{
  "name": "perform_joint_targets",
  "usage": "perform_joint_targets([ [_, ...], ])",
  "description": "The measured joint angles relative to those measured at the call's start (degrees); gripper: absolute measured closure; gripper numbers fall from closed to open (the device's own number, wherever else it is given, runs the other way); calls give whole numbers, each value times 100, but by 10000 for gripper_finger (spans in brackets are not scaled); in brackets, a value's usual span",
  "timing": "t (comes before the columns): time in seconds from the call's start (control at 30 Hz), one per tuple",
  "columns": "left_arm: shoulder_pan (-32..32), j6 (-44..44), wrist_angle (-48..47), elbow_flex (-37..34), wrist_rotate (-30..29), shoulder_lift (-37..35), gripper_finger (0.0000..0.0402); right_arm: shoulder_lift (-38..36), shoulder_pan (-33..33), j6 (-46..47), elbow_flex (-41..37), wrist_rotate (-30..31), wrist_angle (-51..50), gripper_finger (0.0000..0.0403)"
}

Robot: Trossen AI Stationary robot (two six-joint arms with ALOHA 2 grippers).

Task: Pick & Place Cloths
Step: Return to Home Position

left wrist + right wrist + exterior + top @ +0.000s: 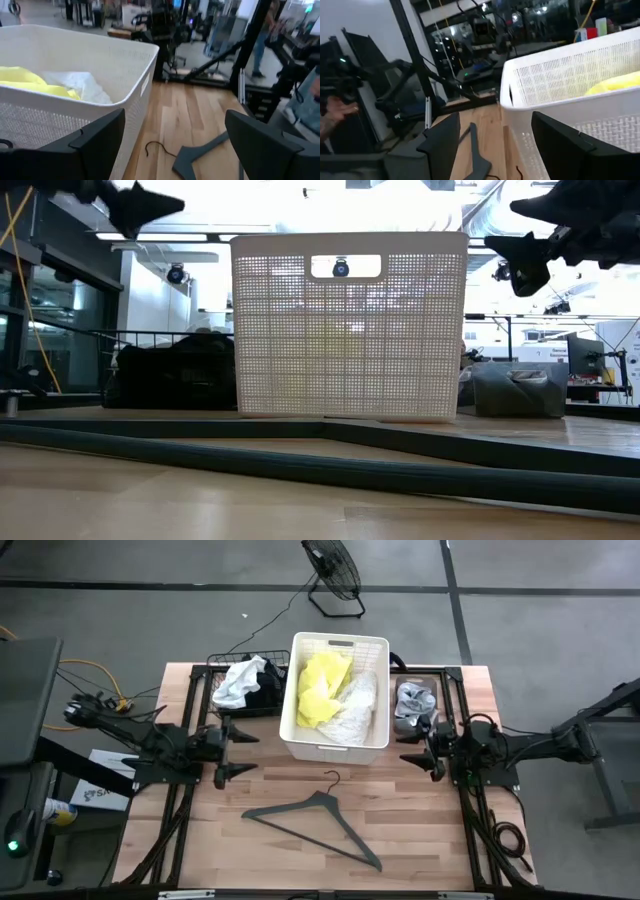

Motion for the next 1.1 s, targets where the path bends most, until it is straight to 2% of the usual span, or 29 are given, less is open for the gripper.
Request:
perform_joint_targets([
  [0.23, 2, 93, 493, -1114, -221, -1138, 64, -5, -2, 0, -430, 105, 586, 165],
  [0.43, 2, 299, 330, -1512, -186, -2108, 64, -122, -2, -17, -433, 118, 507, 165],
  [0.57, 2, 382, -164, -1587, -10, -2831, 64, -328, -2, -2, -433, 116, 290, 165],
  [0.87, 13, 694, -140, -1654, 358, -2789, 64, -893, -2, 117, -437, 30, -257, 165],
  [1.1, 13, 879, 691, -2237, 458, -2793, 64, -1048, -2, 19, -437, -221, -372, 165],
])
